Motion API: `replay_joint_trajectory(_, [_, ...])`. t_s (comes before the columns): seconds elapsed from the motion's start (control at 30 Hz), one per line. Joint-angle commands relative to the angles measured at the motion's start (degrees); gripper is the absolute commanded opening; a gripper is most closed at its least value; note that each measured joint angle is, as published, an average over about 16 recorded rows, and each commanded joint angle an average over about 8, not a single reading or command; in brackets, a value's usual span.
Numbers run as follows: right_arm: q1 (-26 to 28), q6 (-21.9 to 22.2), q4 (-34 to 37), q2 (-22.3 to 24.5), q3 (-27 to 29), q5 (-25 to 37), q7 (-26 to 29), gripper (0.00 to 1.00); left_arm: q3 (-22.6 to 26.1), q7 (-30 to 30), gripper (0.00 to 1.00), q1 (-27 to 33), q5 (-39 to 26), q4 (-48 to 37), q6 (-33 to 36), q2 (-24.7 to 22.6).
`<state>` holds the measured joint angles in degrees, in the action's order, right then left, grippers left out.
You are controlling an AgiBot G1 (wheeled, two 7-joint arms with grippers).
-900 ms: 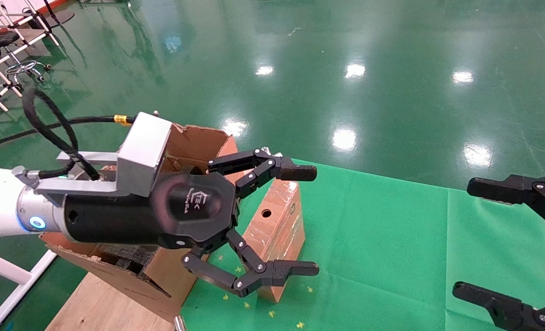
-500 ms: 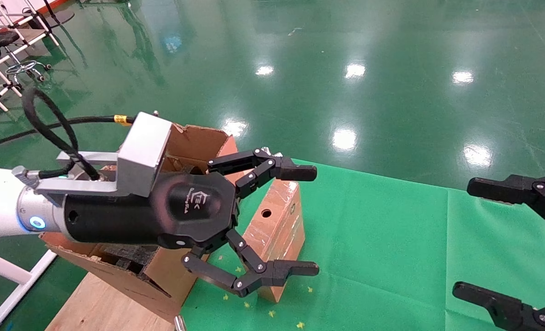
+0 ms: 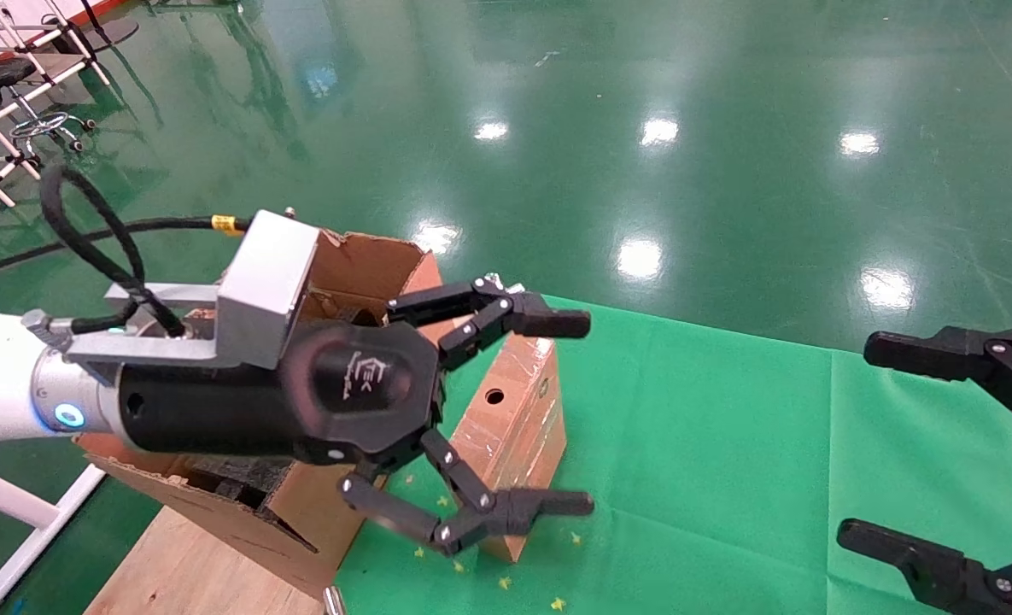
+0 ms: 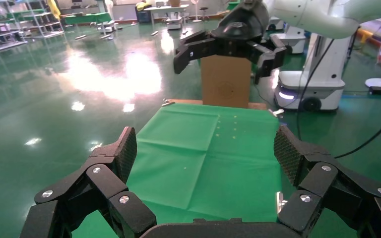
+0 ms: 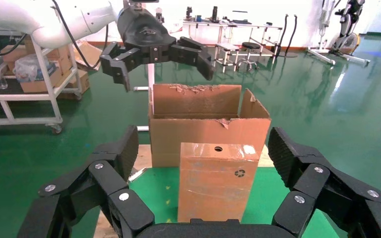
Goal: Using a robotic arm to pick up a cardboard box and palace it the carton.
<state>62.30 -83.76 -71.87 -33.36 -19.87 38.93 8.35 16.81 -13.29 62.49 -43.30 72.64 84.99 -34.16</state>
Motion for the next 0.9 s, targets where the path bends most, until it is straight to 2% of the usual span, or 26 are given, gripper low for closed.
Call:
replay_joint_trajectory(0.03, [0.0, 0.0, 0.0, 0.0, 0.0, 0.0, 0.0, 0.00, 0.0, -0.2, 1.00, 0.0, 0.1, -0.3, -0.1, 0.1])
replay_joint_trajectory(0.2, [0.0, 0.0, 0.0, 0.0, 0.0, 0.0, 0.0, 0.00, 2.2, -6.3, 1.00, 2.3, -4.4, -0.7, -1.6, 2.2])
replay_joint_trajectory(0.57, [0.0, 0.0, 0.0, 0.0, 0.0, 0.0, 0.0, 0.00, 9.1, -20.7, 1.00, 9.1, -20.1, 3.0, -3.5, 4.7])
replay_joint_trajectory(0.9, [0.0, 0.0, 0.0, 0.0, 0.0, 0.0, 0.0, 0.00, 10.8, -24.2, 1.00, 11.1, -23.6, 2.6, -3.6, 4.6])
